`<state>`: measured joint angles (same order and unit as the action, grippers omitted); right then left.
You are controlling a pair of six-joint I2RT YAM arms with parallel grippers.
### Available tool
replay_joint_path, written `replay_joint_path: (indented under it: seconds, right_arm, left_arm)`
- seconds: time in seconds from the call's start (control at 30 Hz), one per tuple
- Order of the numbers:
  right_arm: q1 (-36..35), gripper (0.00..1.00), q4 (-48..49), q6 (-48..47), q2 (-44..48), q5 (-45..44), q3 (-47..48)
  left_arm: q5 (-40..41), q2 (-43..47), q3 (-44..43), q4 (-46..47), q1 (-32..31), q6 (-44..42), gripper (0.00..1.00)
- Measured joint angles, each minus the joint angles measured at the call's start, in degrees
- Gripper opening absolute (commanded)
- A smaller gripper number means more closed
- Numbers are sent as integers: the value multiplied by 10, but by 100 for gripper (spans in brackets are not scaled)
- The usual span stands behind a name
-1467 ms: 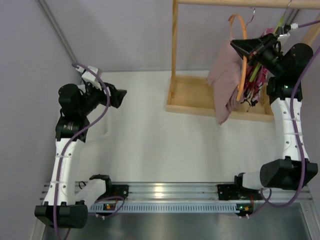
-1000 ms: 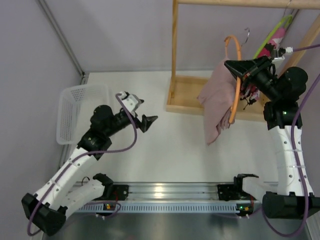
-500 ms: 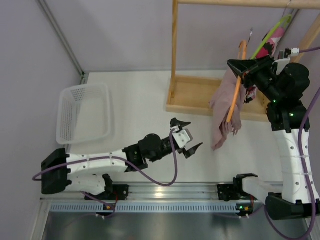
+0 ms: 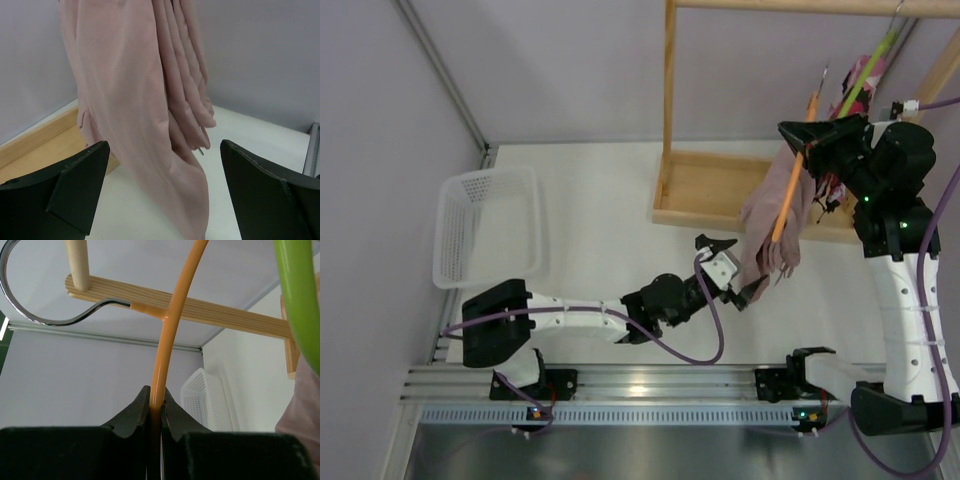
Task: Remove the trousers from the hanger
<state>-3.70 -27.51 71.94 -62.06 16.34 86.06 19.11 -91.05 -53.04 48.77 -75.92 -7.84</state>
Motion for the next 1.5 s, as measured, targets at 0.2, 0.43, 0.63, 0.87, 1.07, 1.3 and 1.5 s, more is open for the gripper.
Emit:
replay_joint_path:
  seconds: [0.2, 0.43, 0.63, 0.87, 1.07, 1.3, 1.5]
  right_arm:
    - [0, 0, -2, 3, -1, -1, 16]
    - [0, 0, -11, 6, -4, 0, 38]
    - [0, 0, -20, 8, -8, -1, 77]
    - [0, 0, -26, 19, -7, -1, 81]
    - [0, 0, -26, 27, -7, 3, 81]
    - [0, 0, -25, 30, -7, 10, 81]
    - [0, 0, -25, 31, -12, 21, 81]
  left_arm:
    - [6, -75, -50, 72, -4, -13, 99]
    - [25, -163, -76, 97, -1, -53, 99]
    - [43, -164, -73, 140, 11, -74, 99]
    - [48, -168, -88, 178, 43, -108, 97]
    - [41, -183, -103, 187, 68, -133, 84]
    - [-4, -177, -78, 202, 98, -155, 92]
    - [-35, -164, -37, 211, 98, -176, 93]
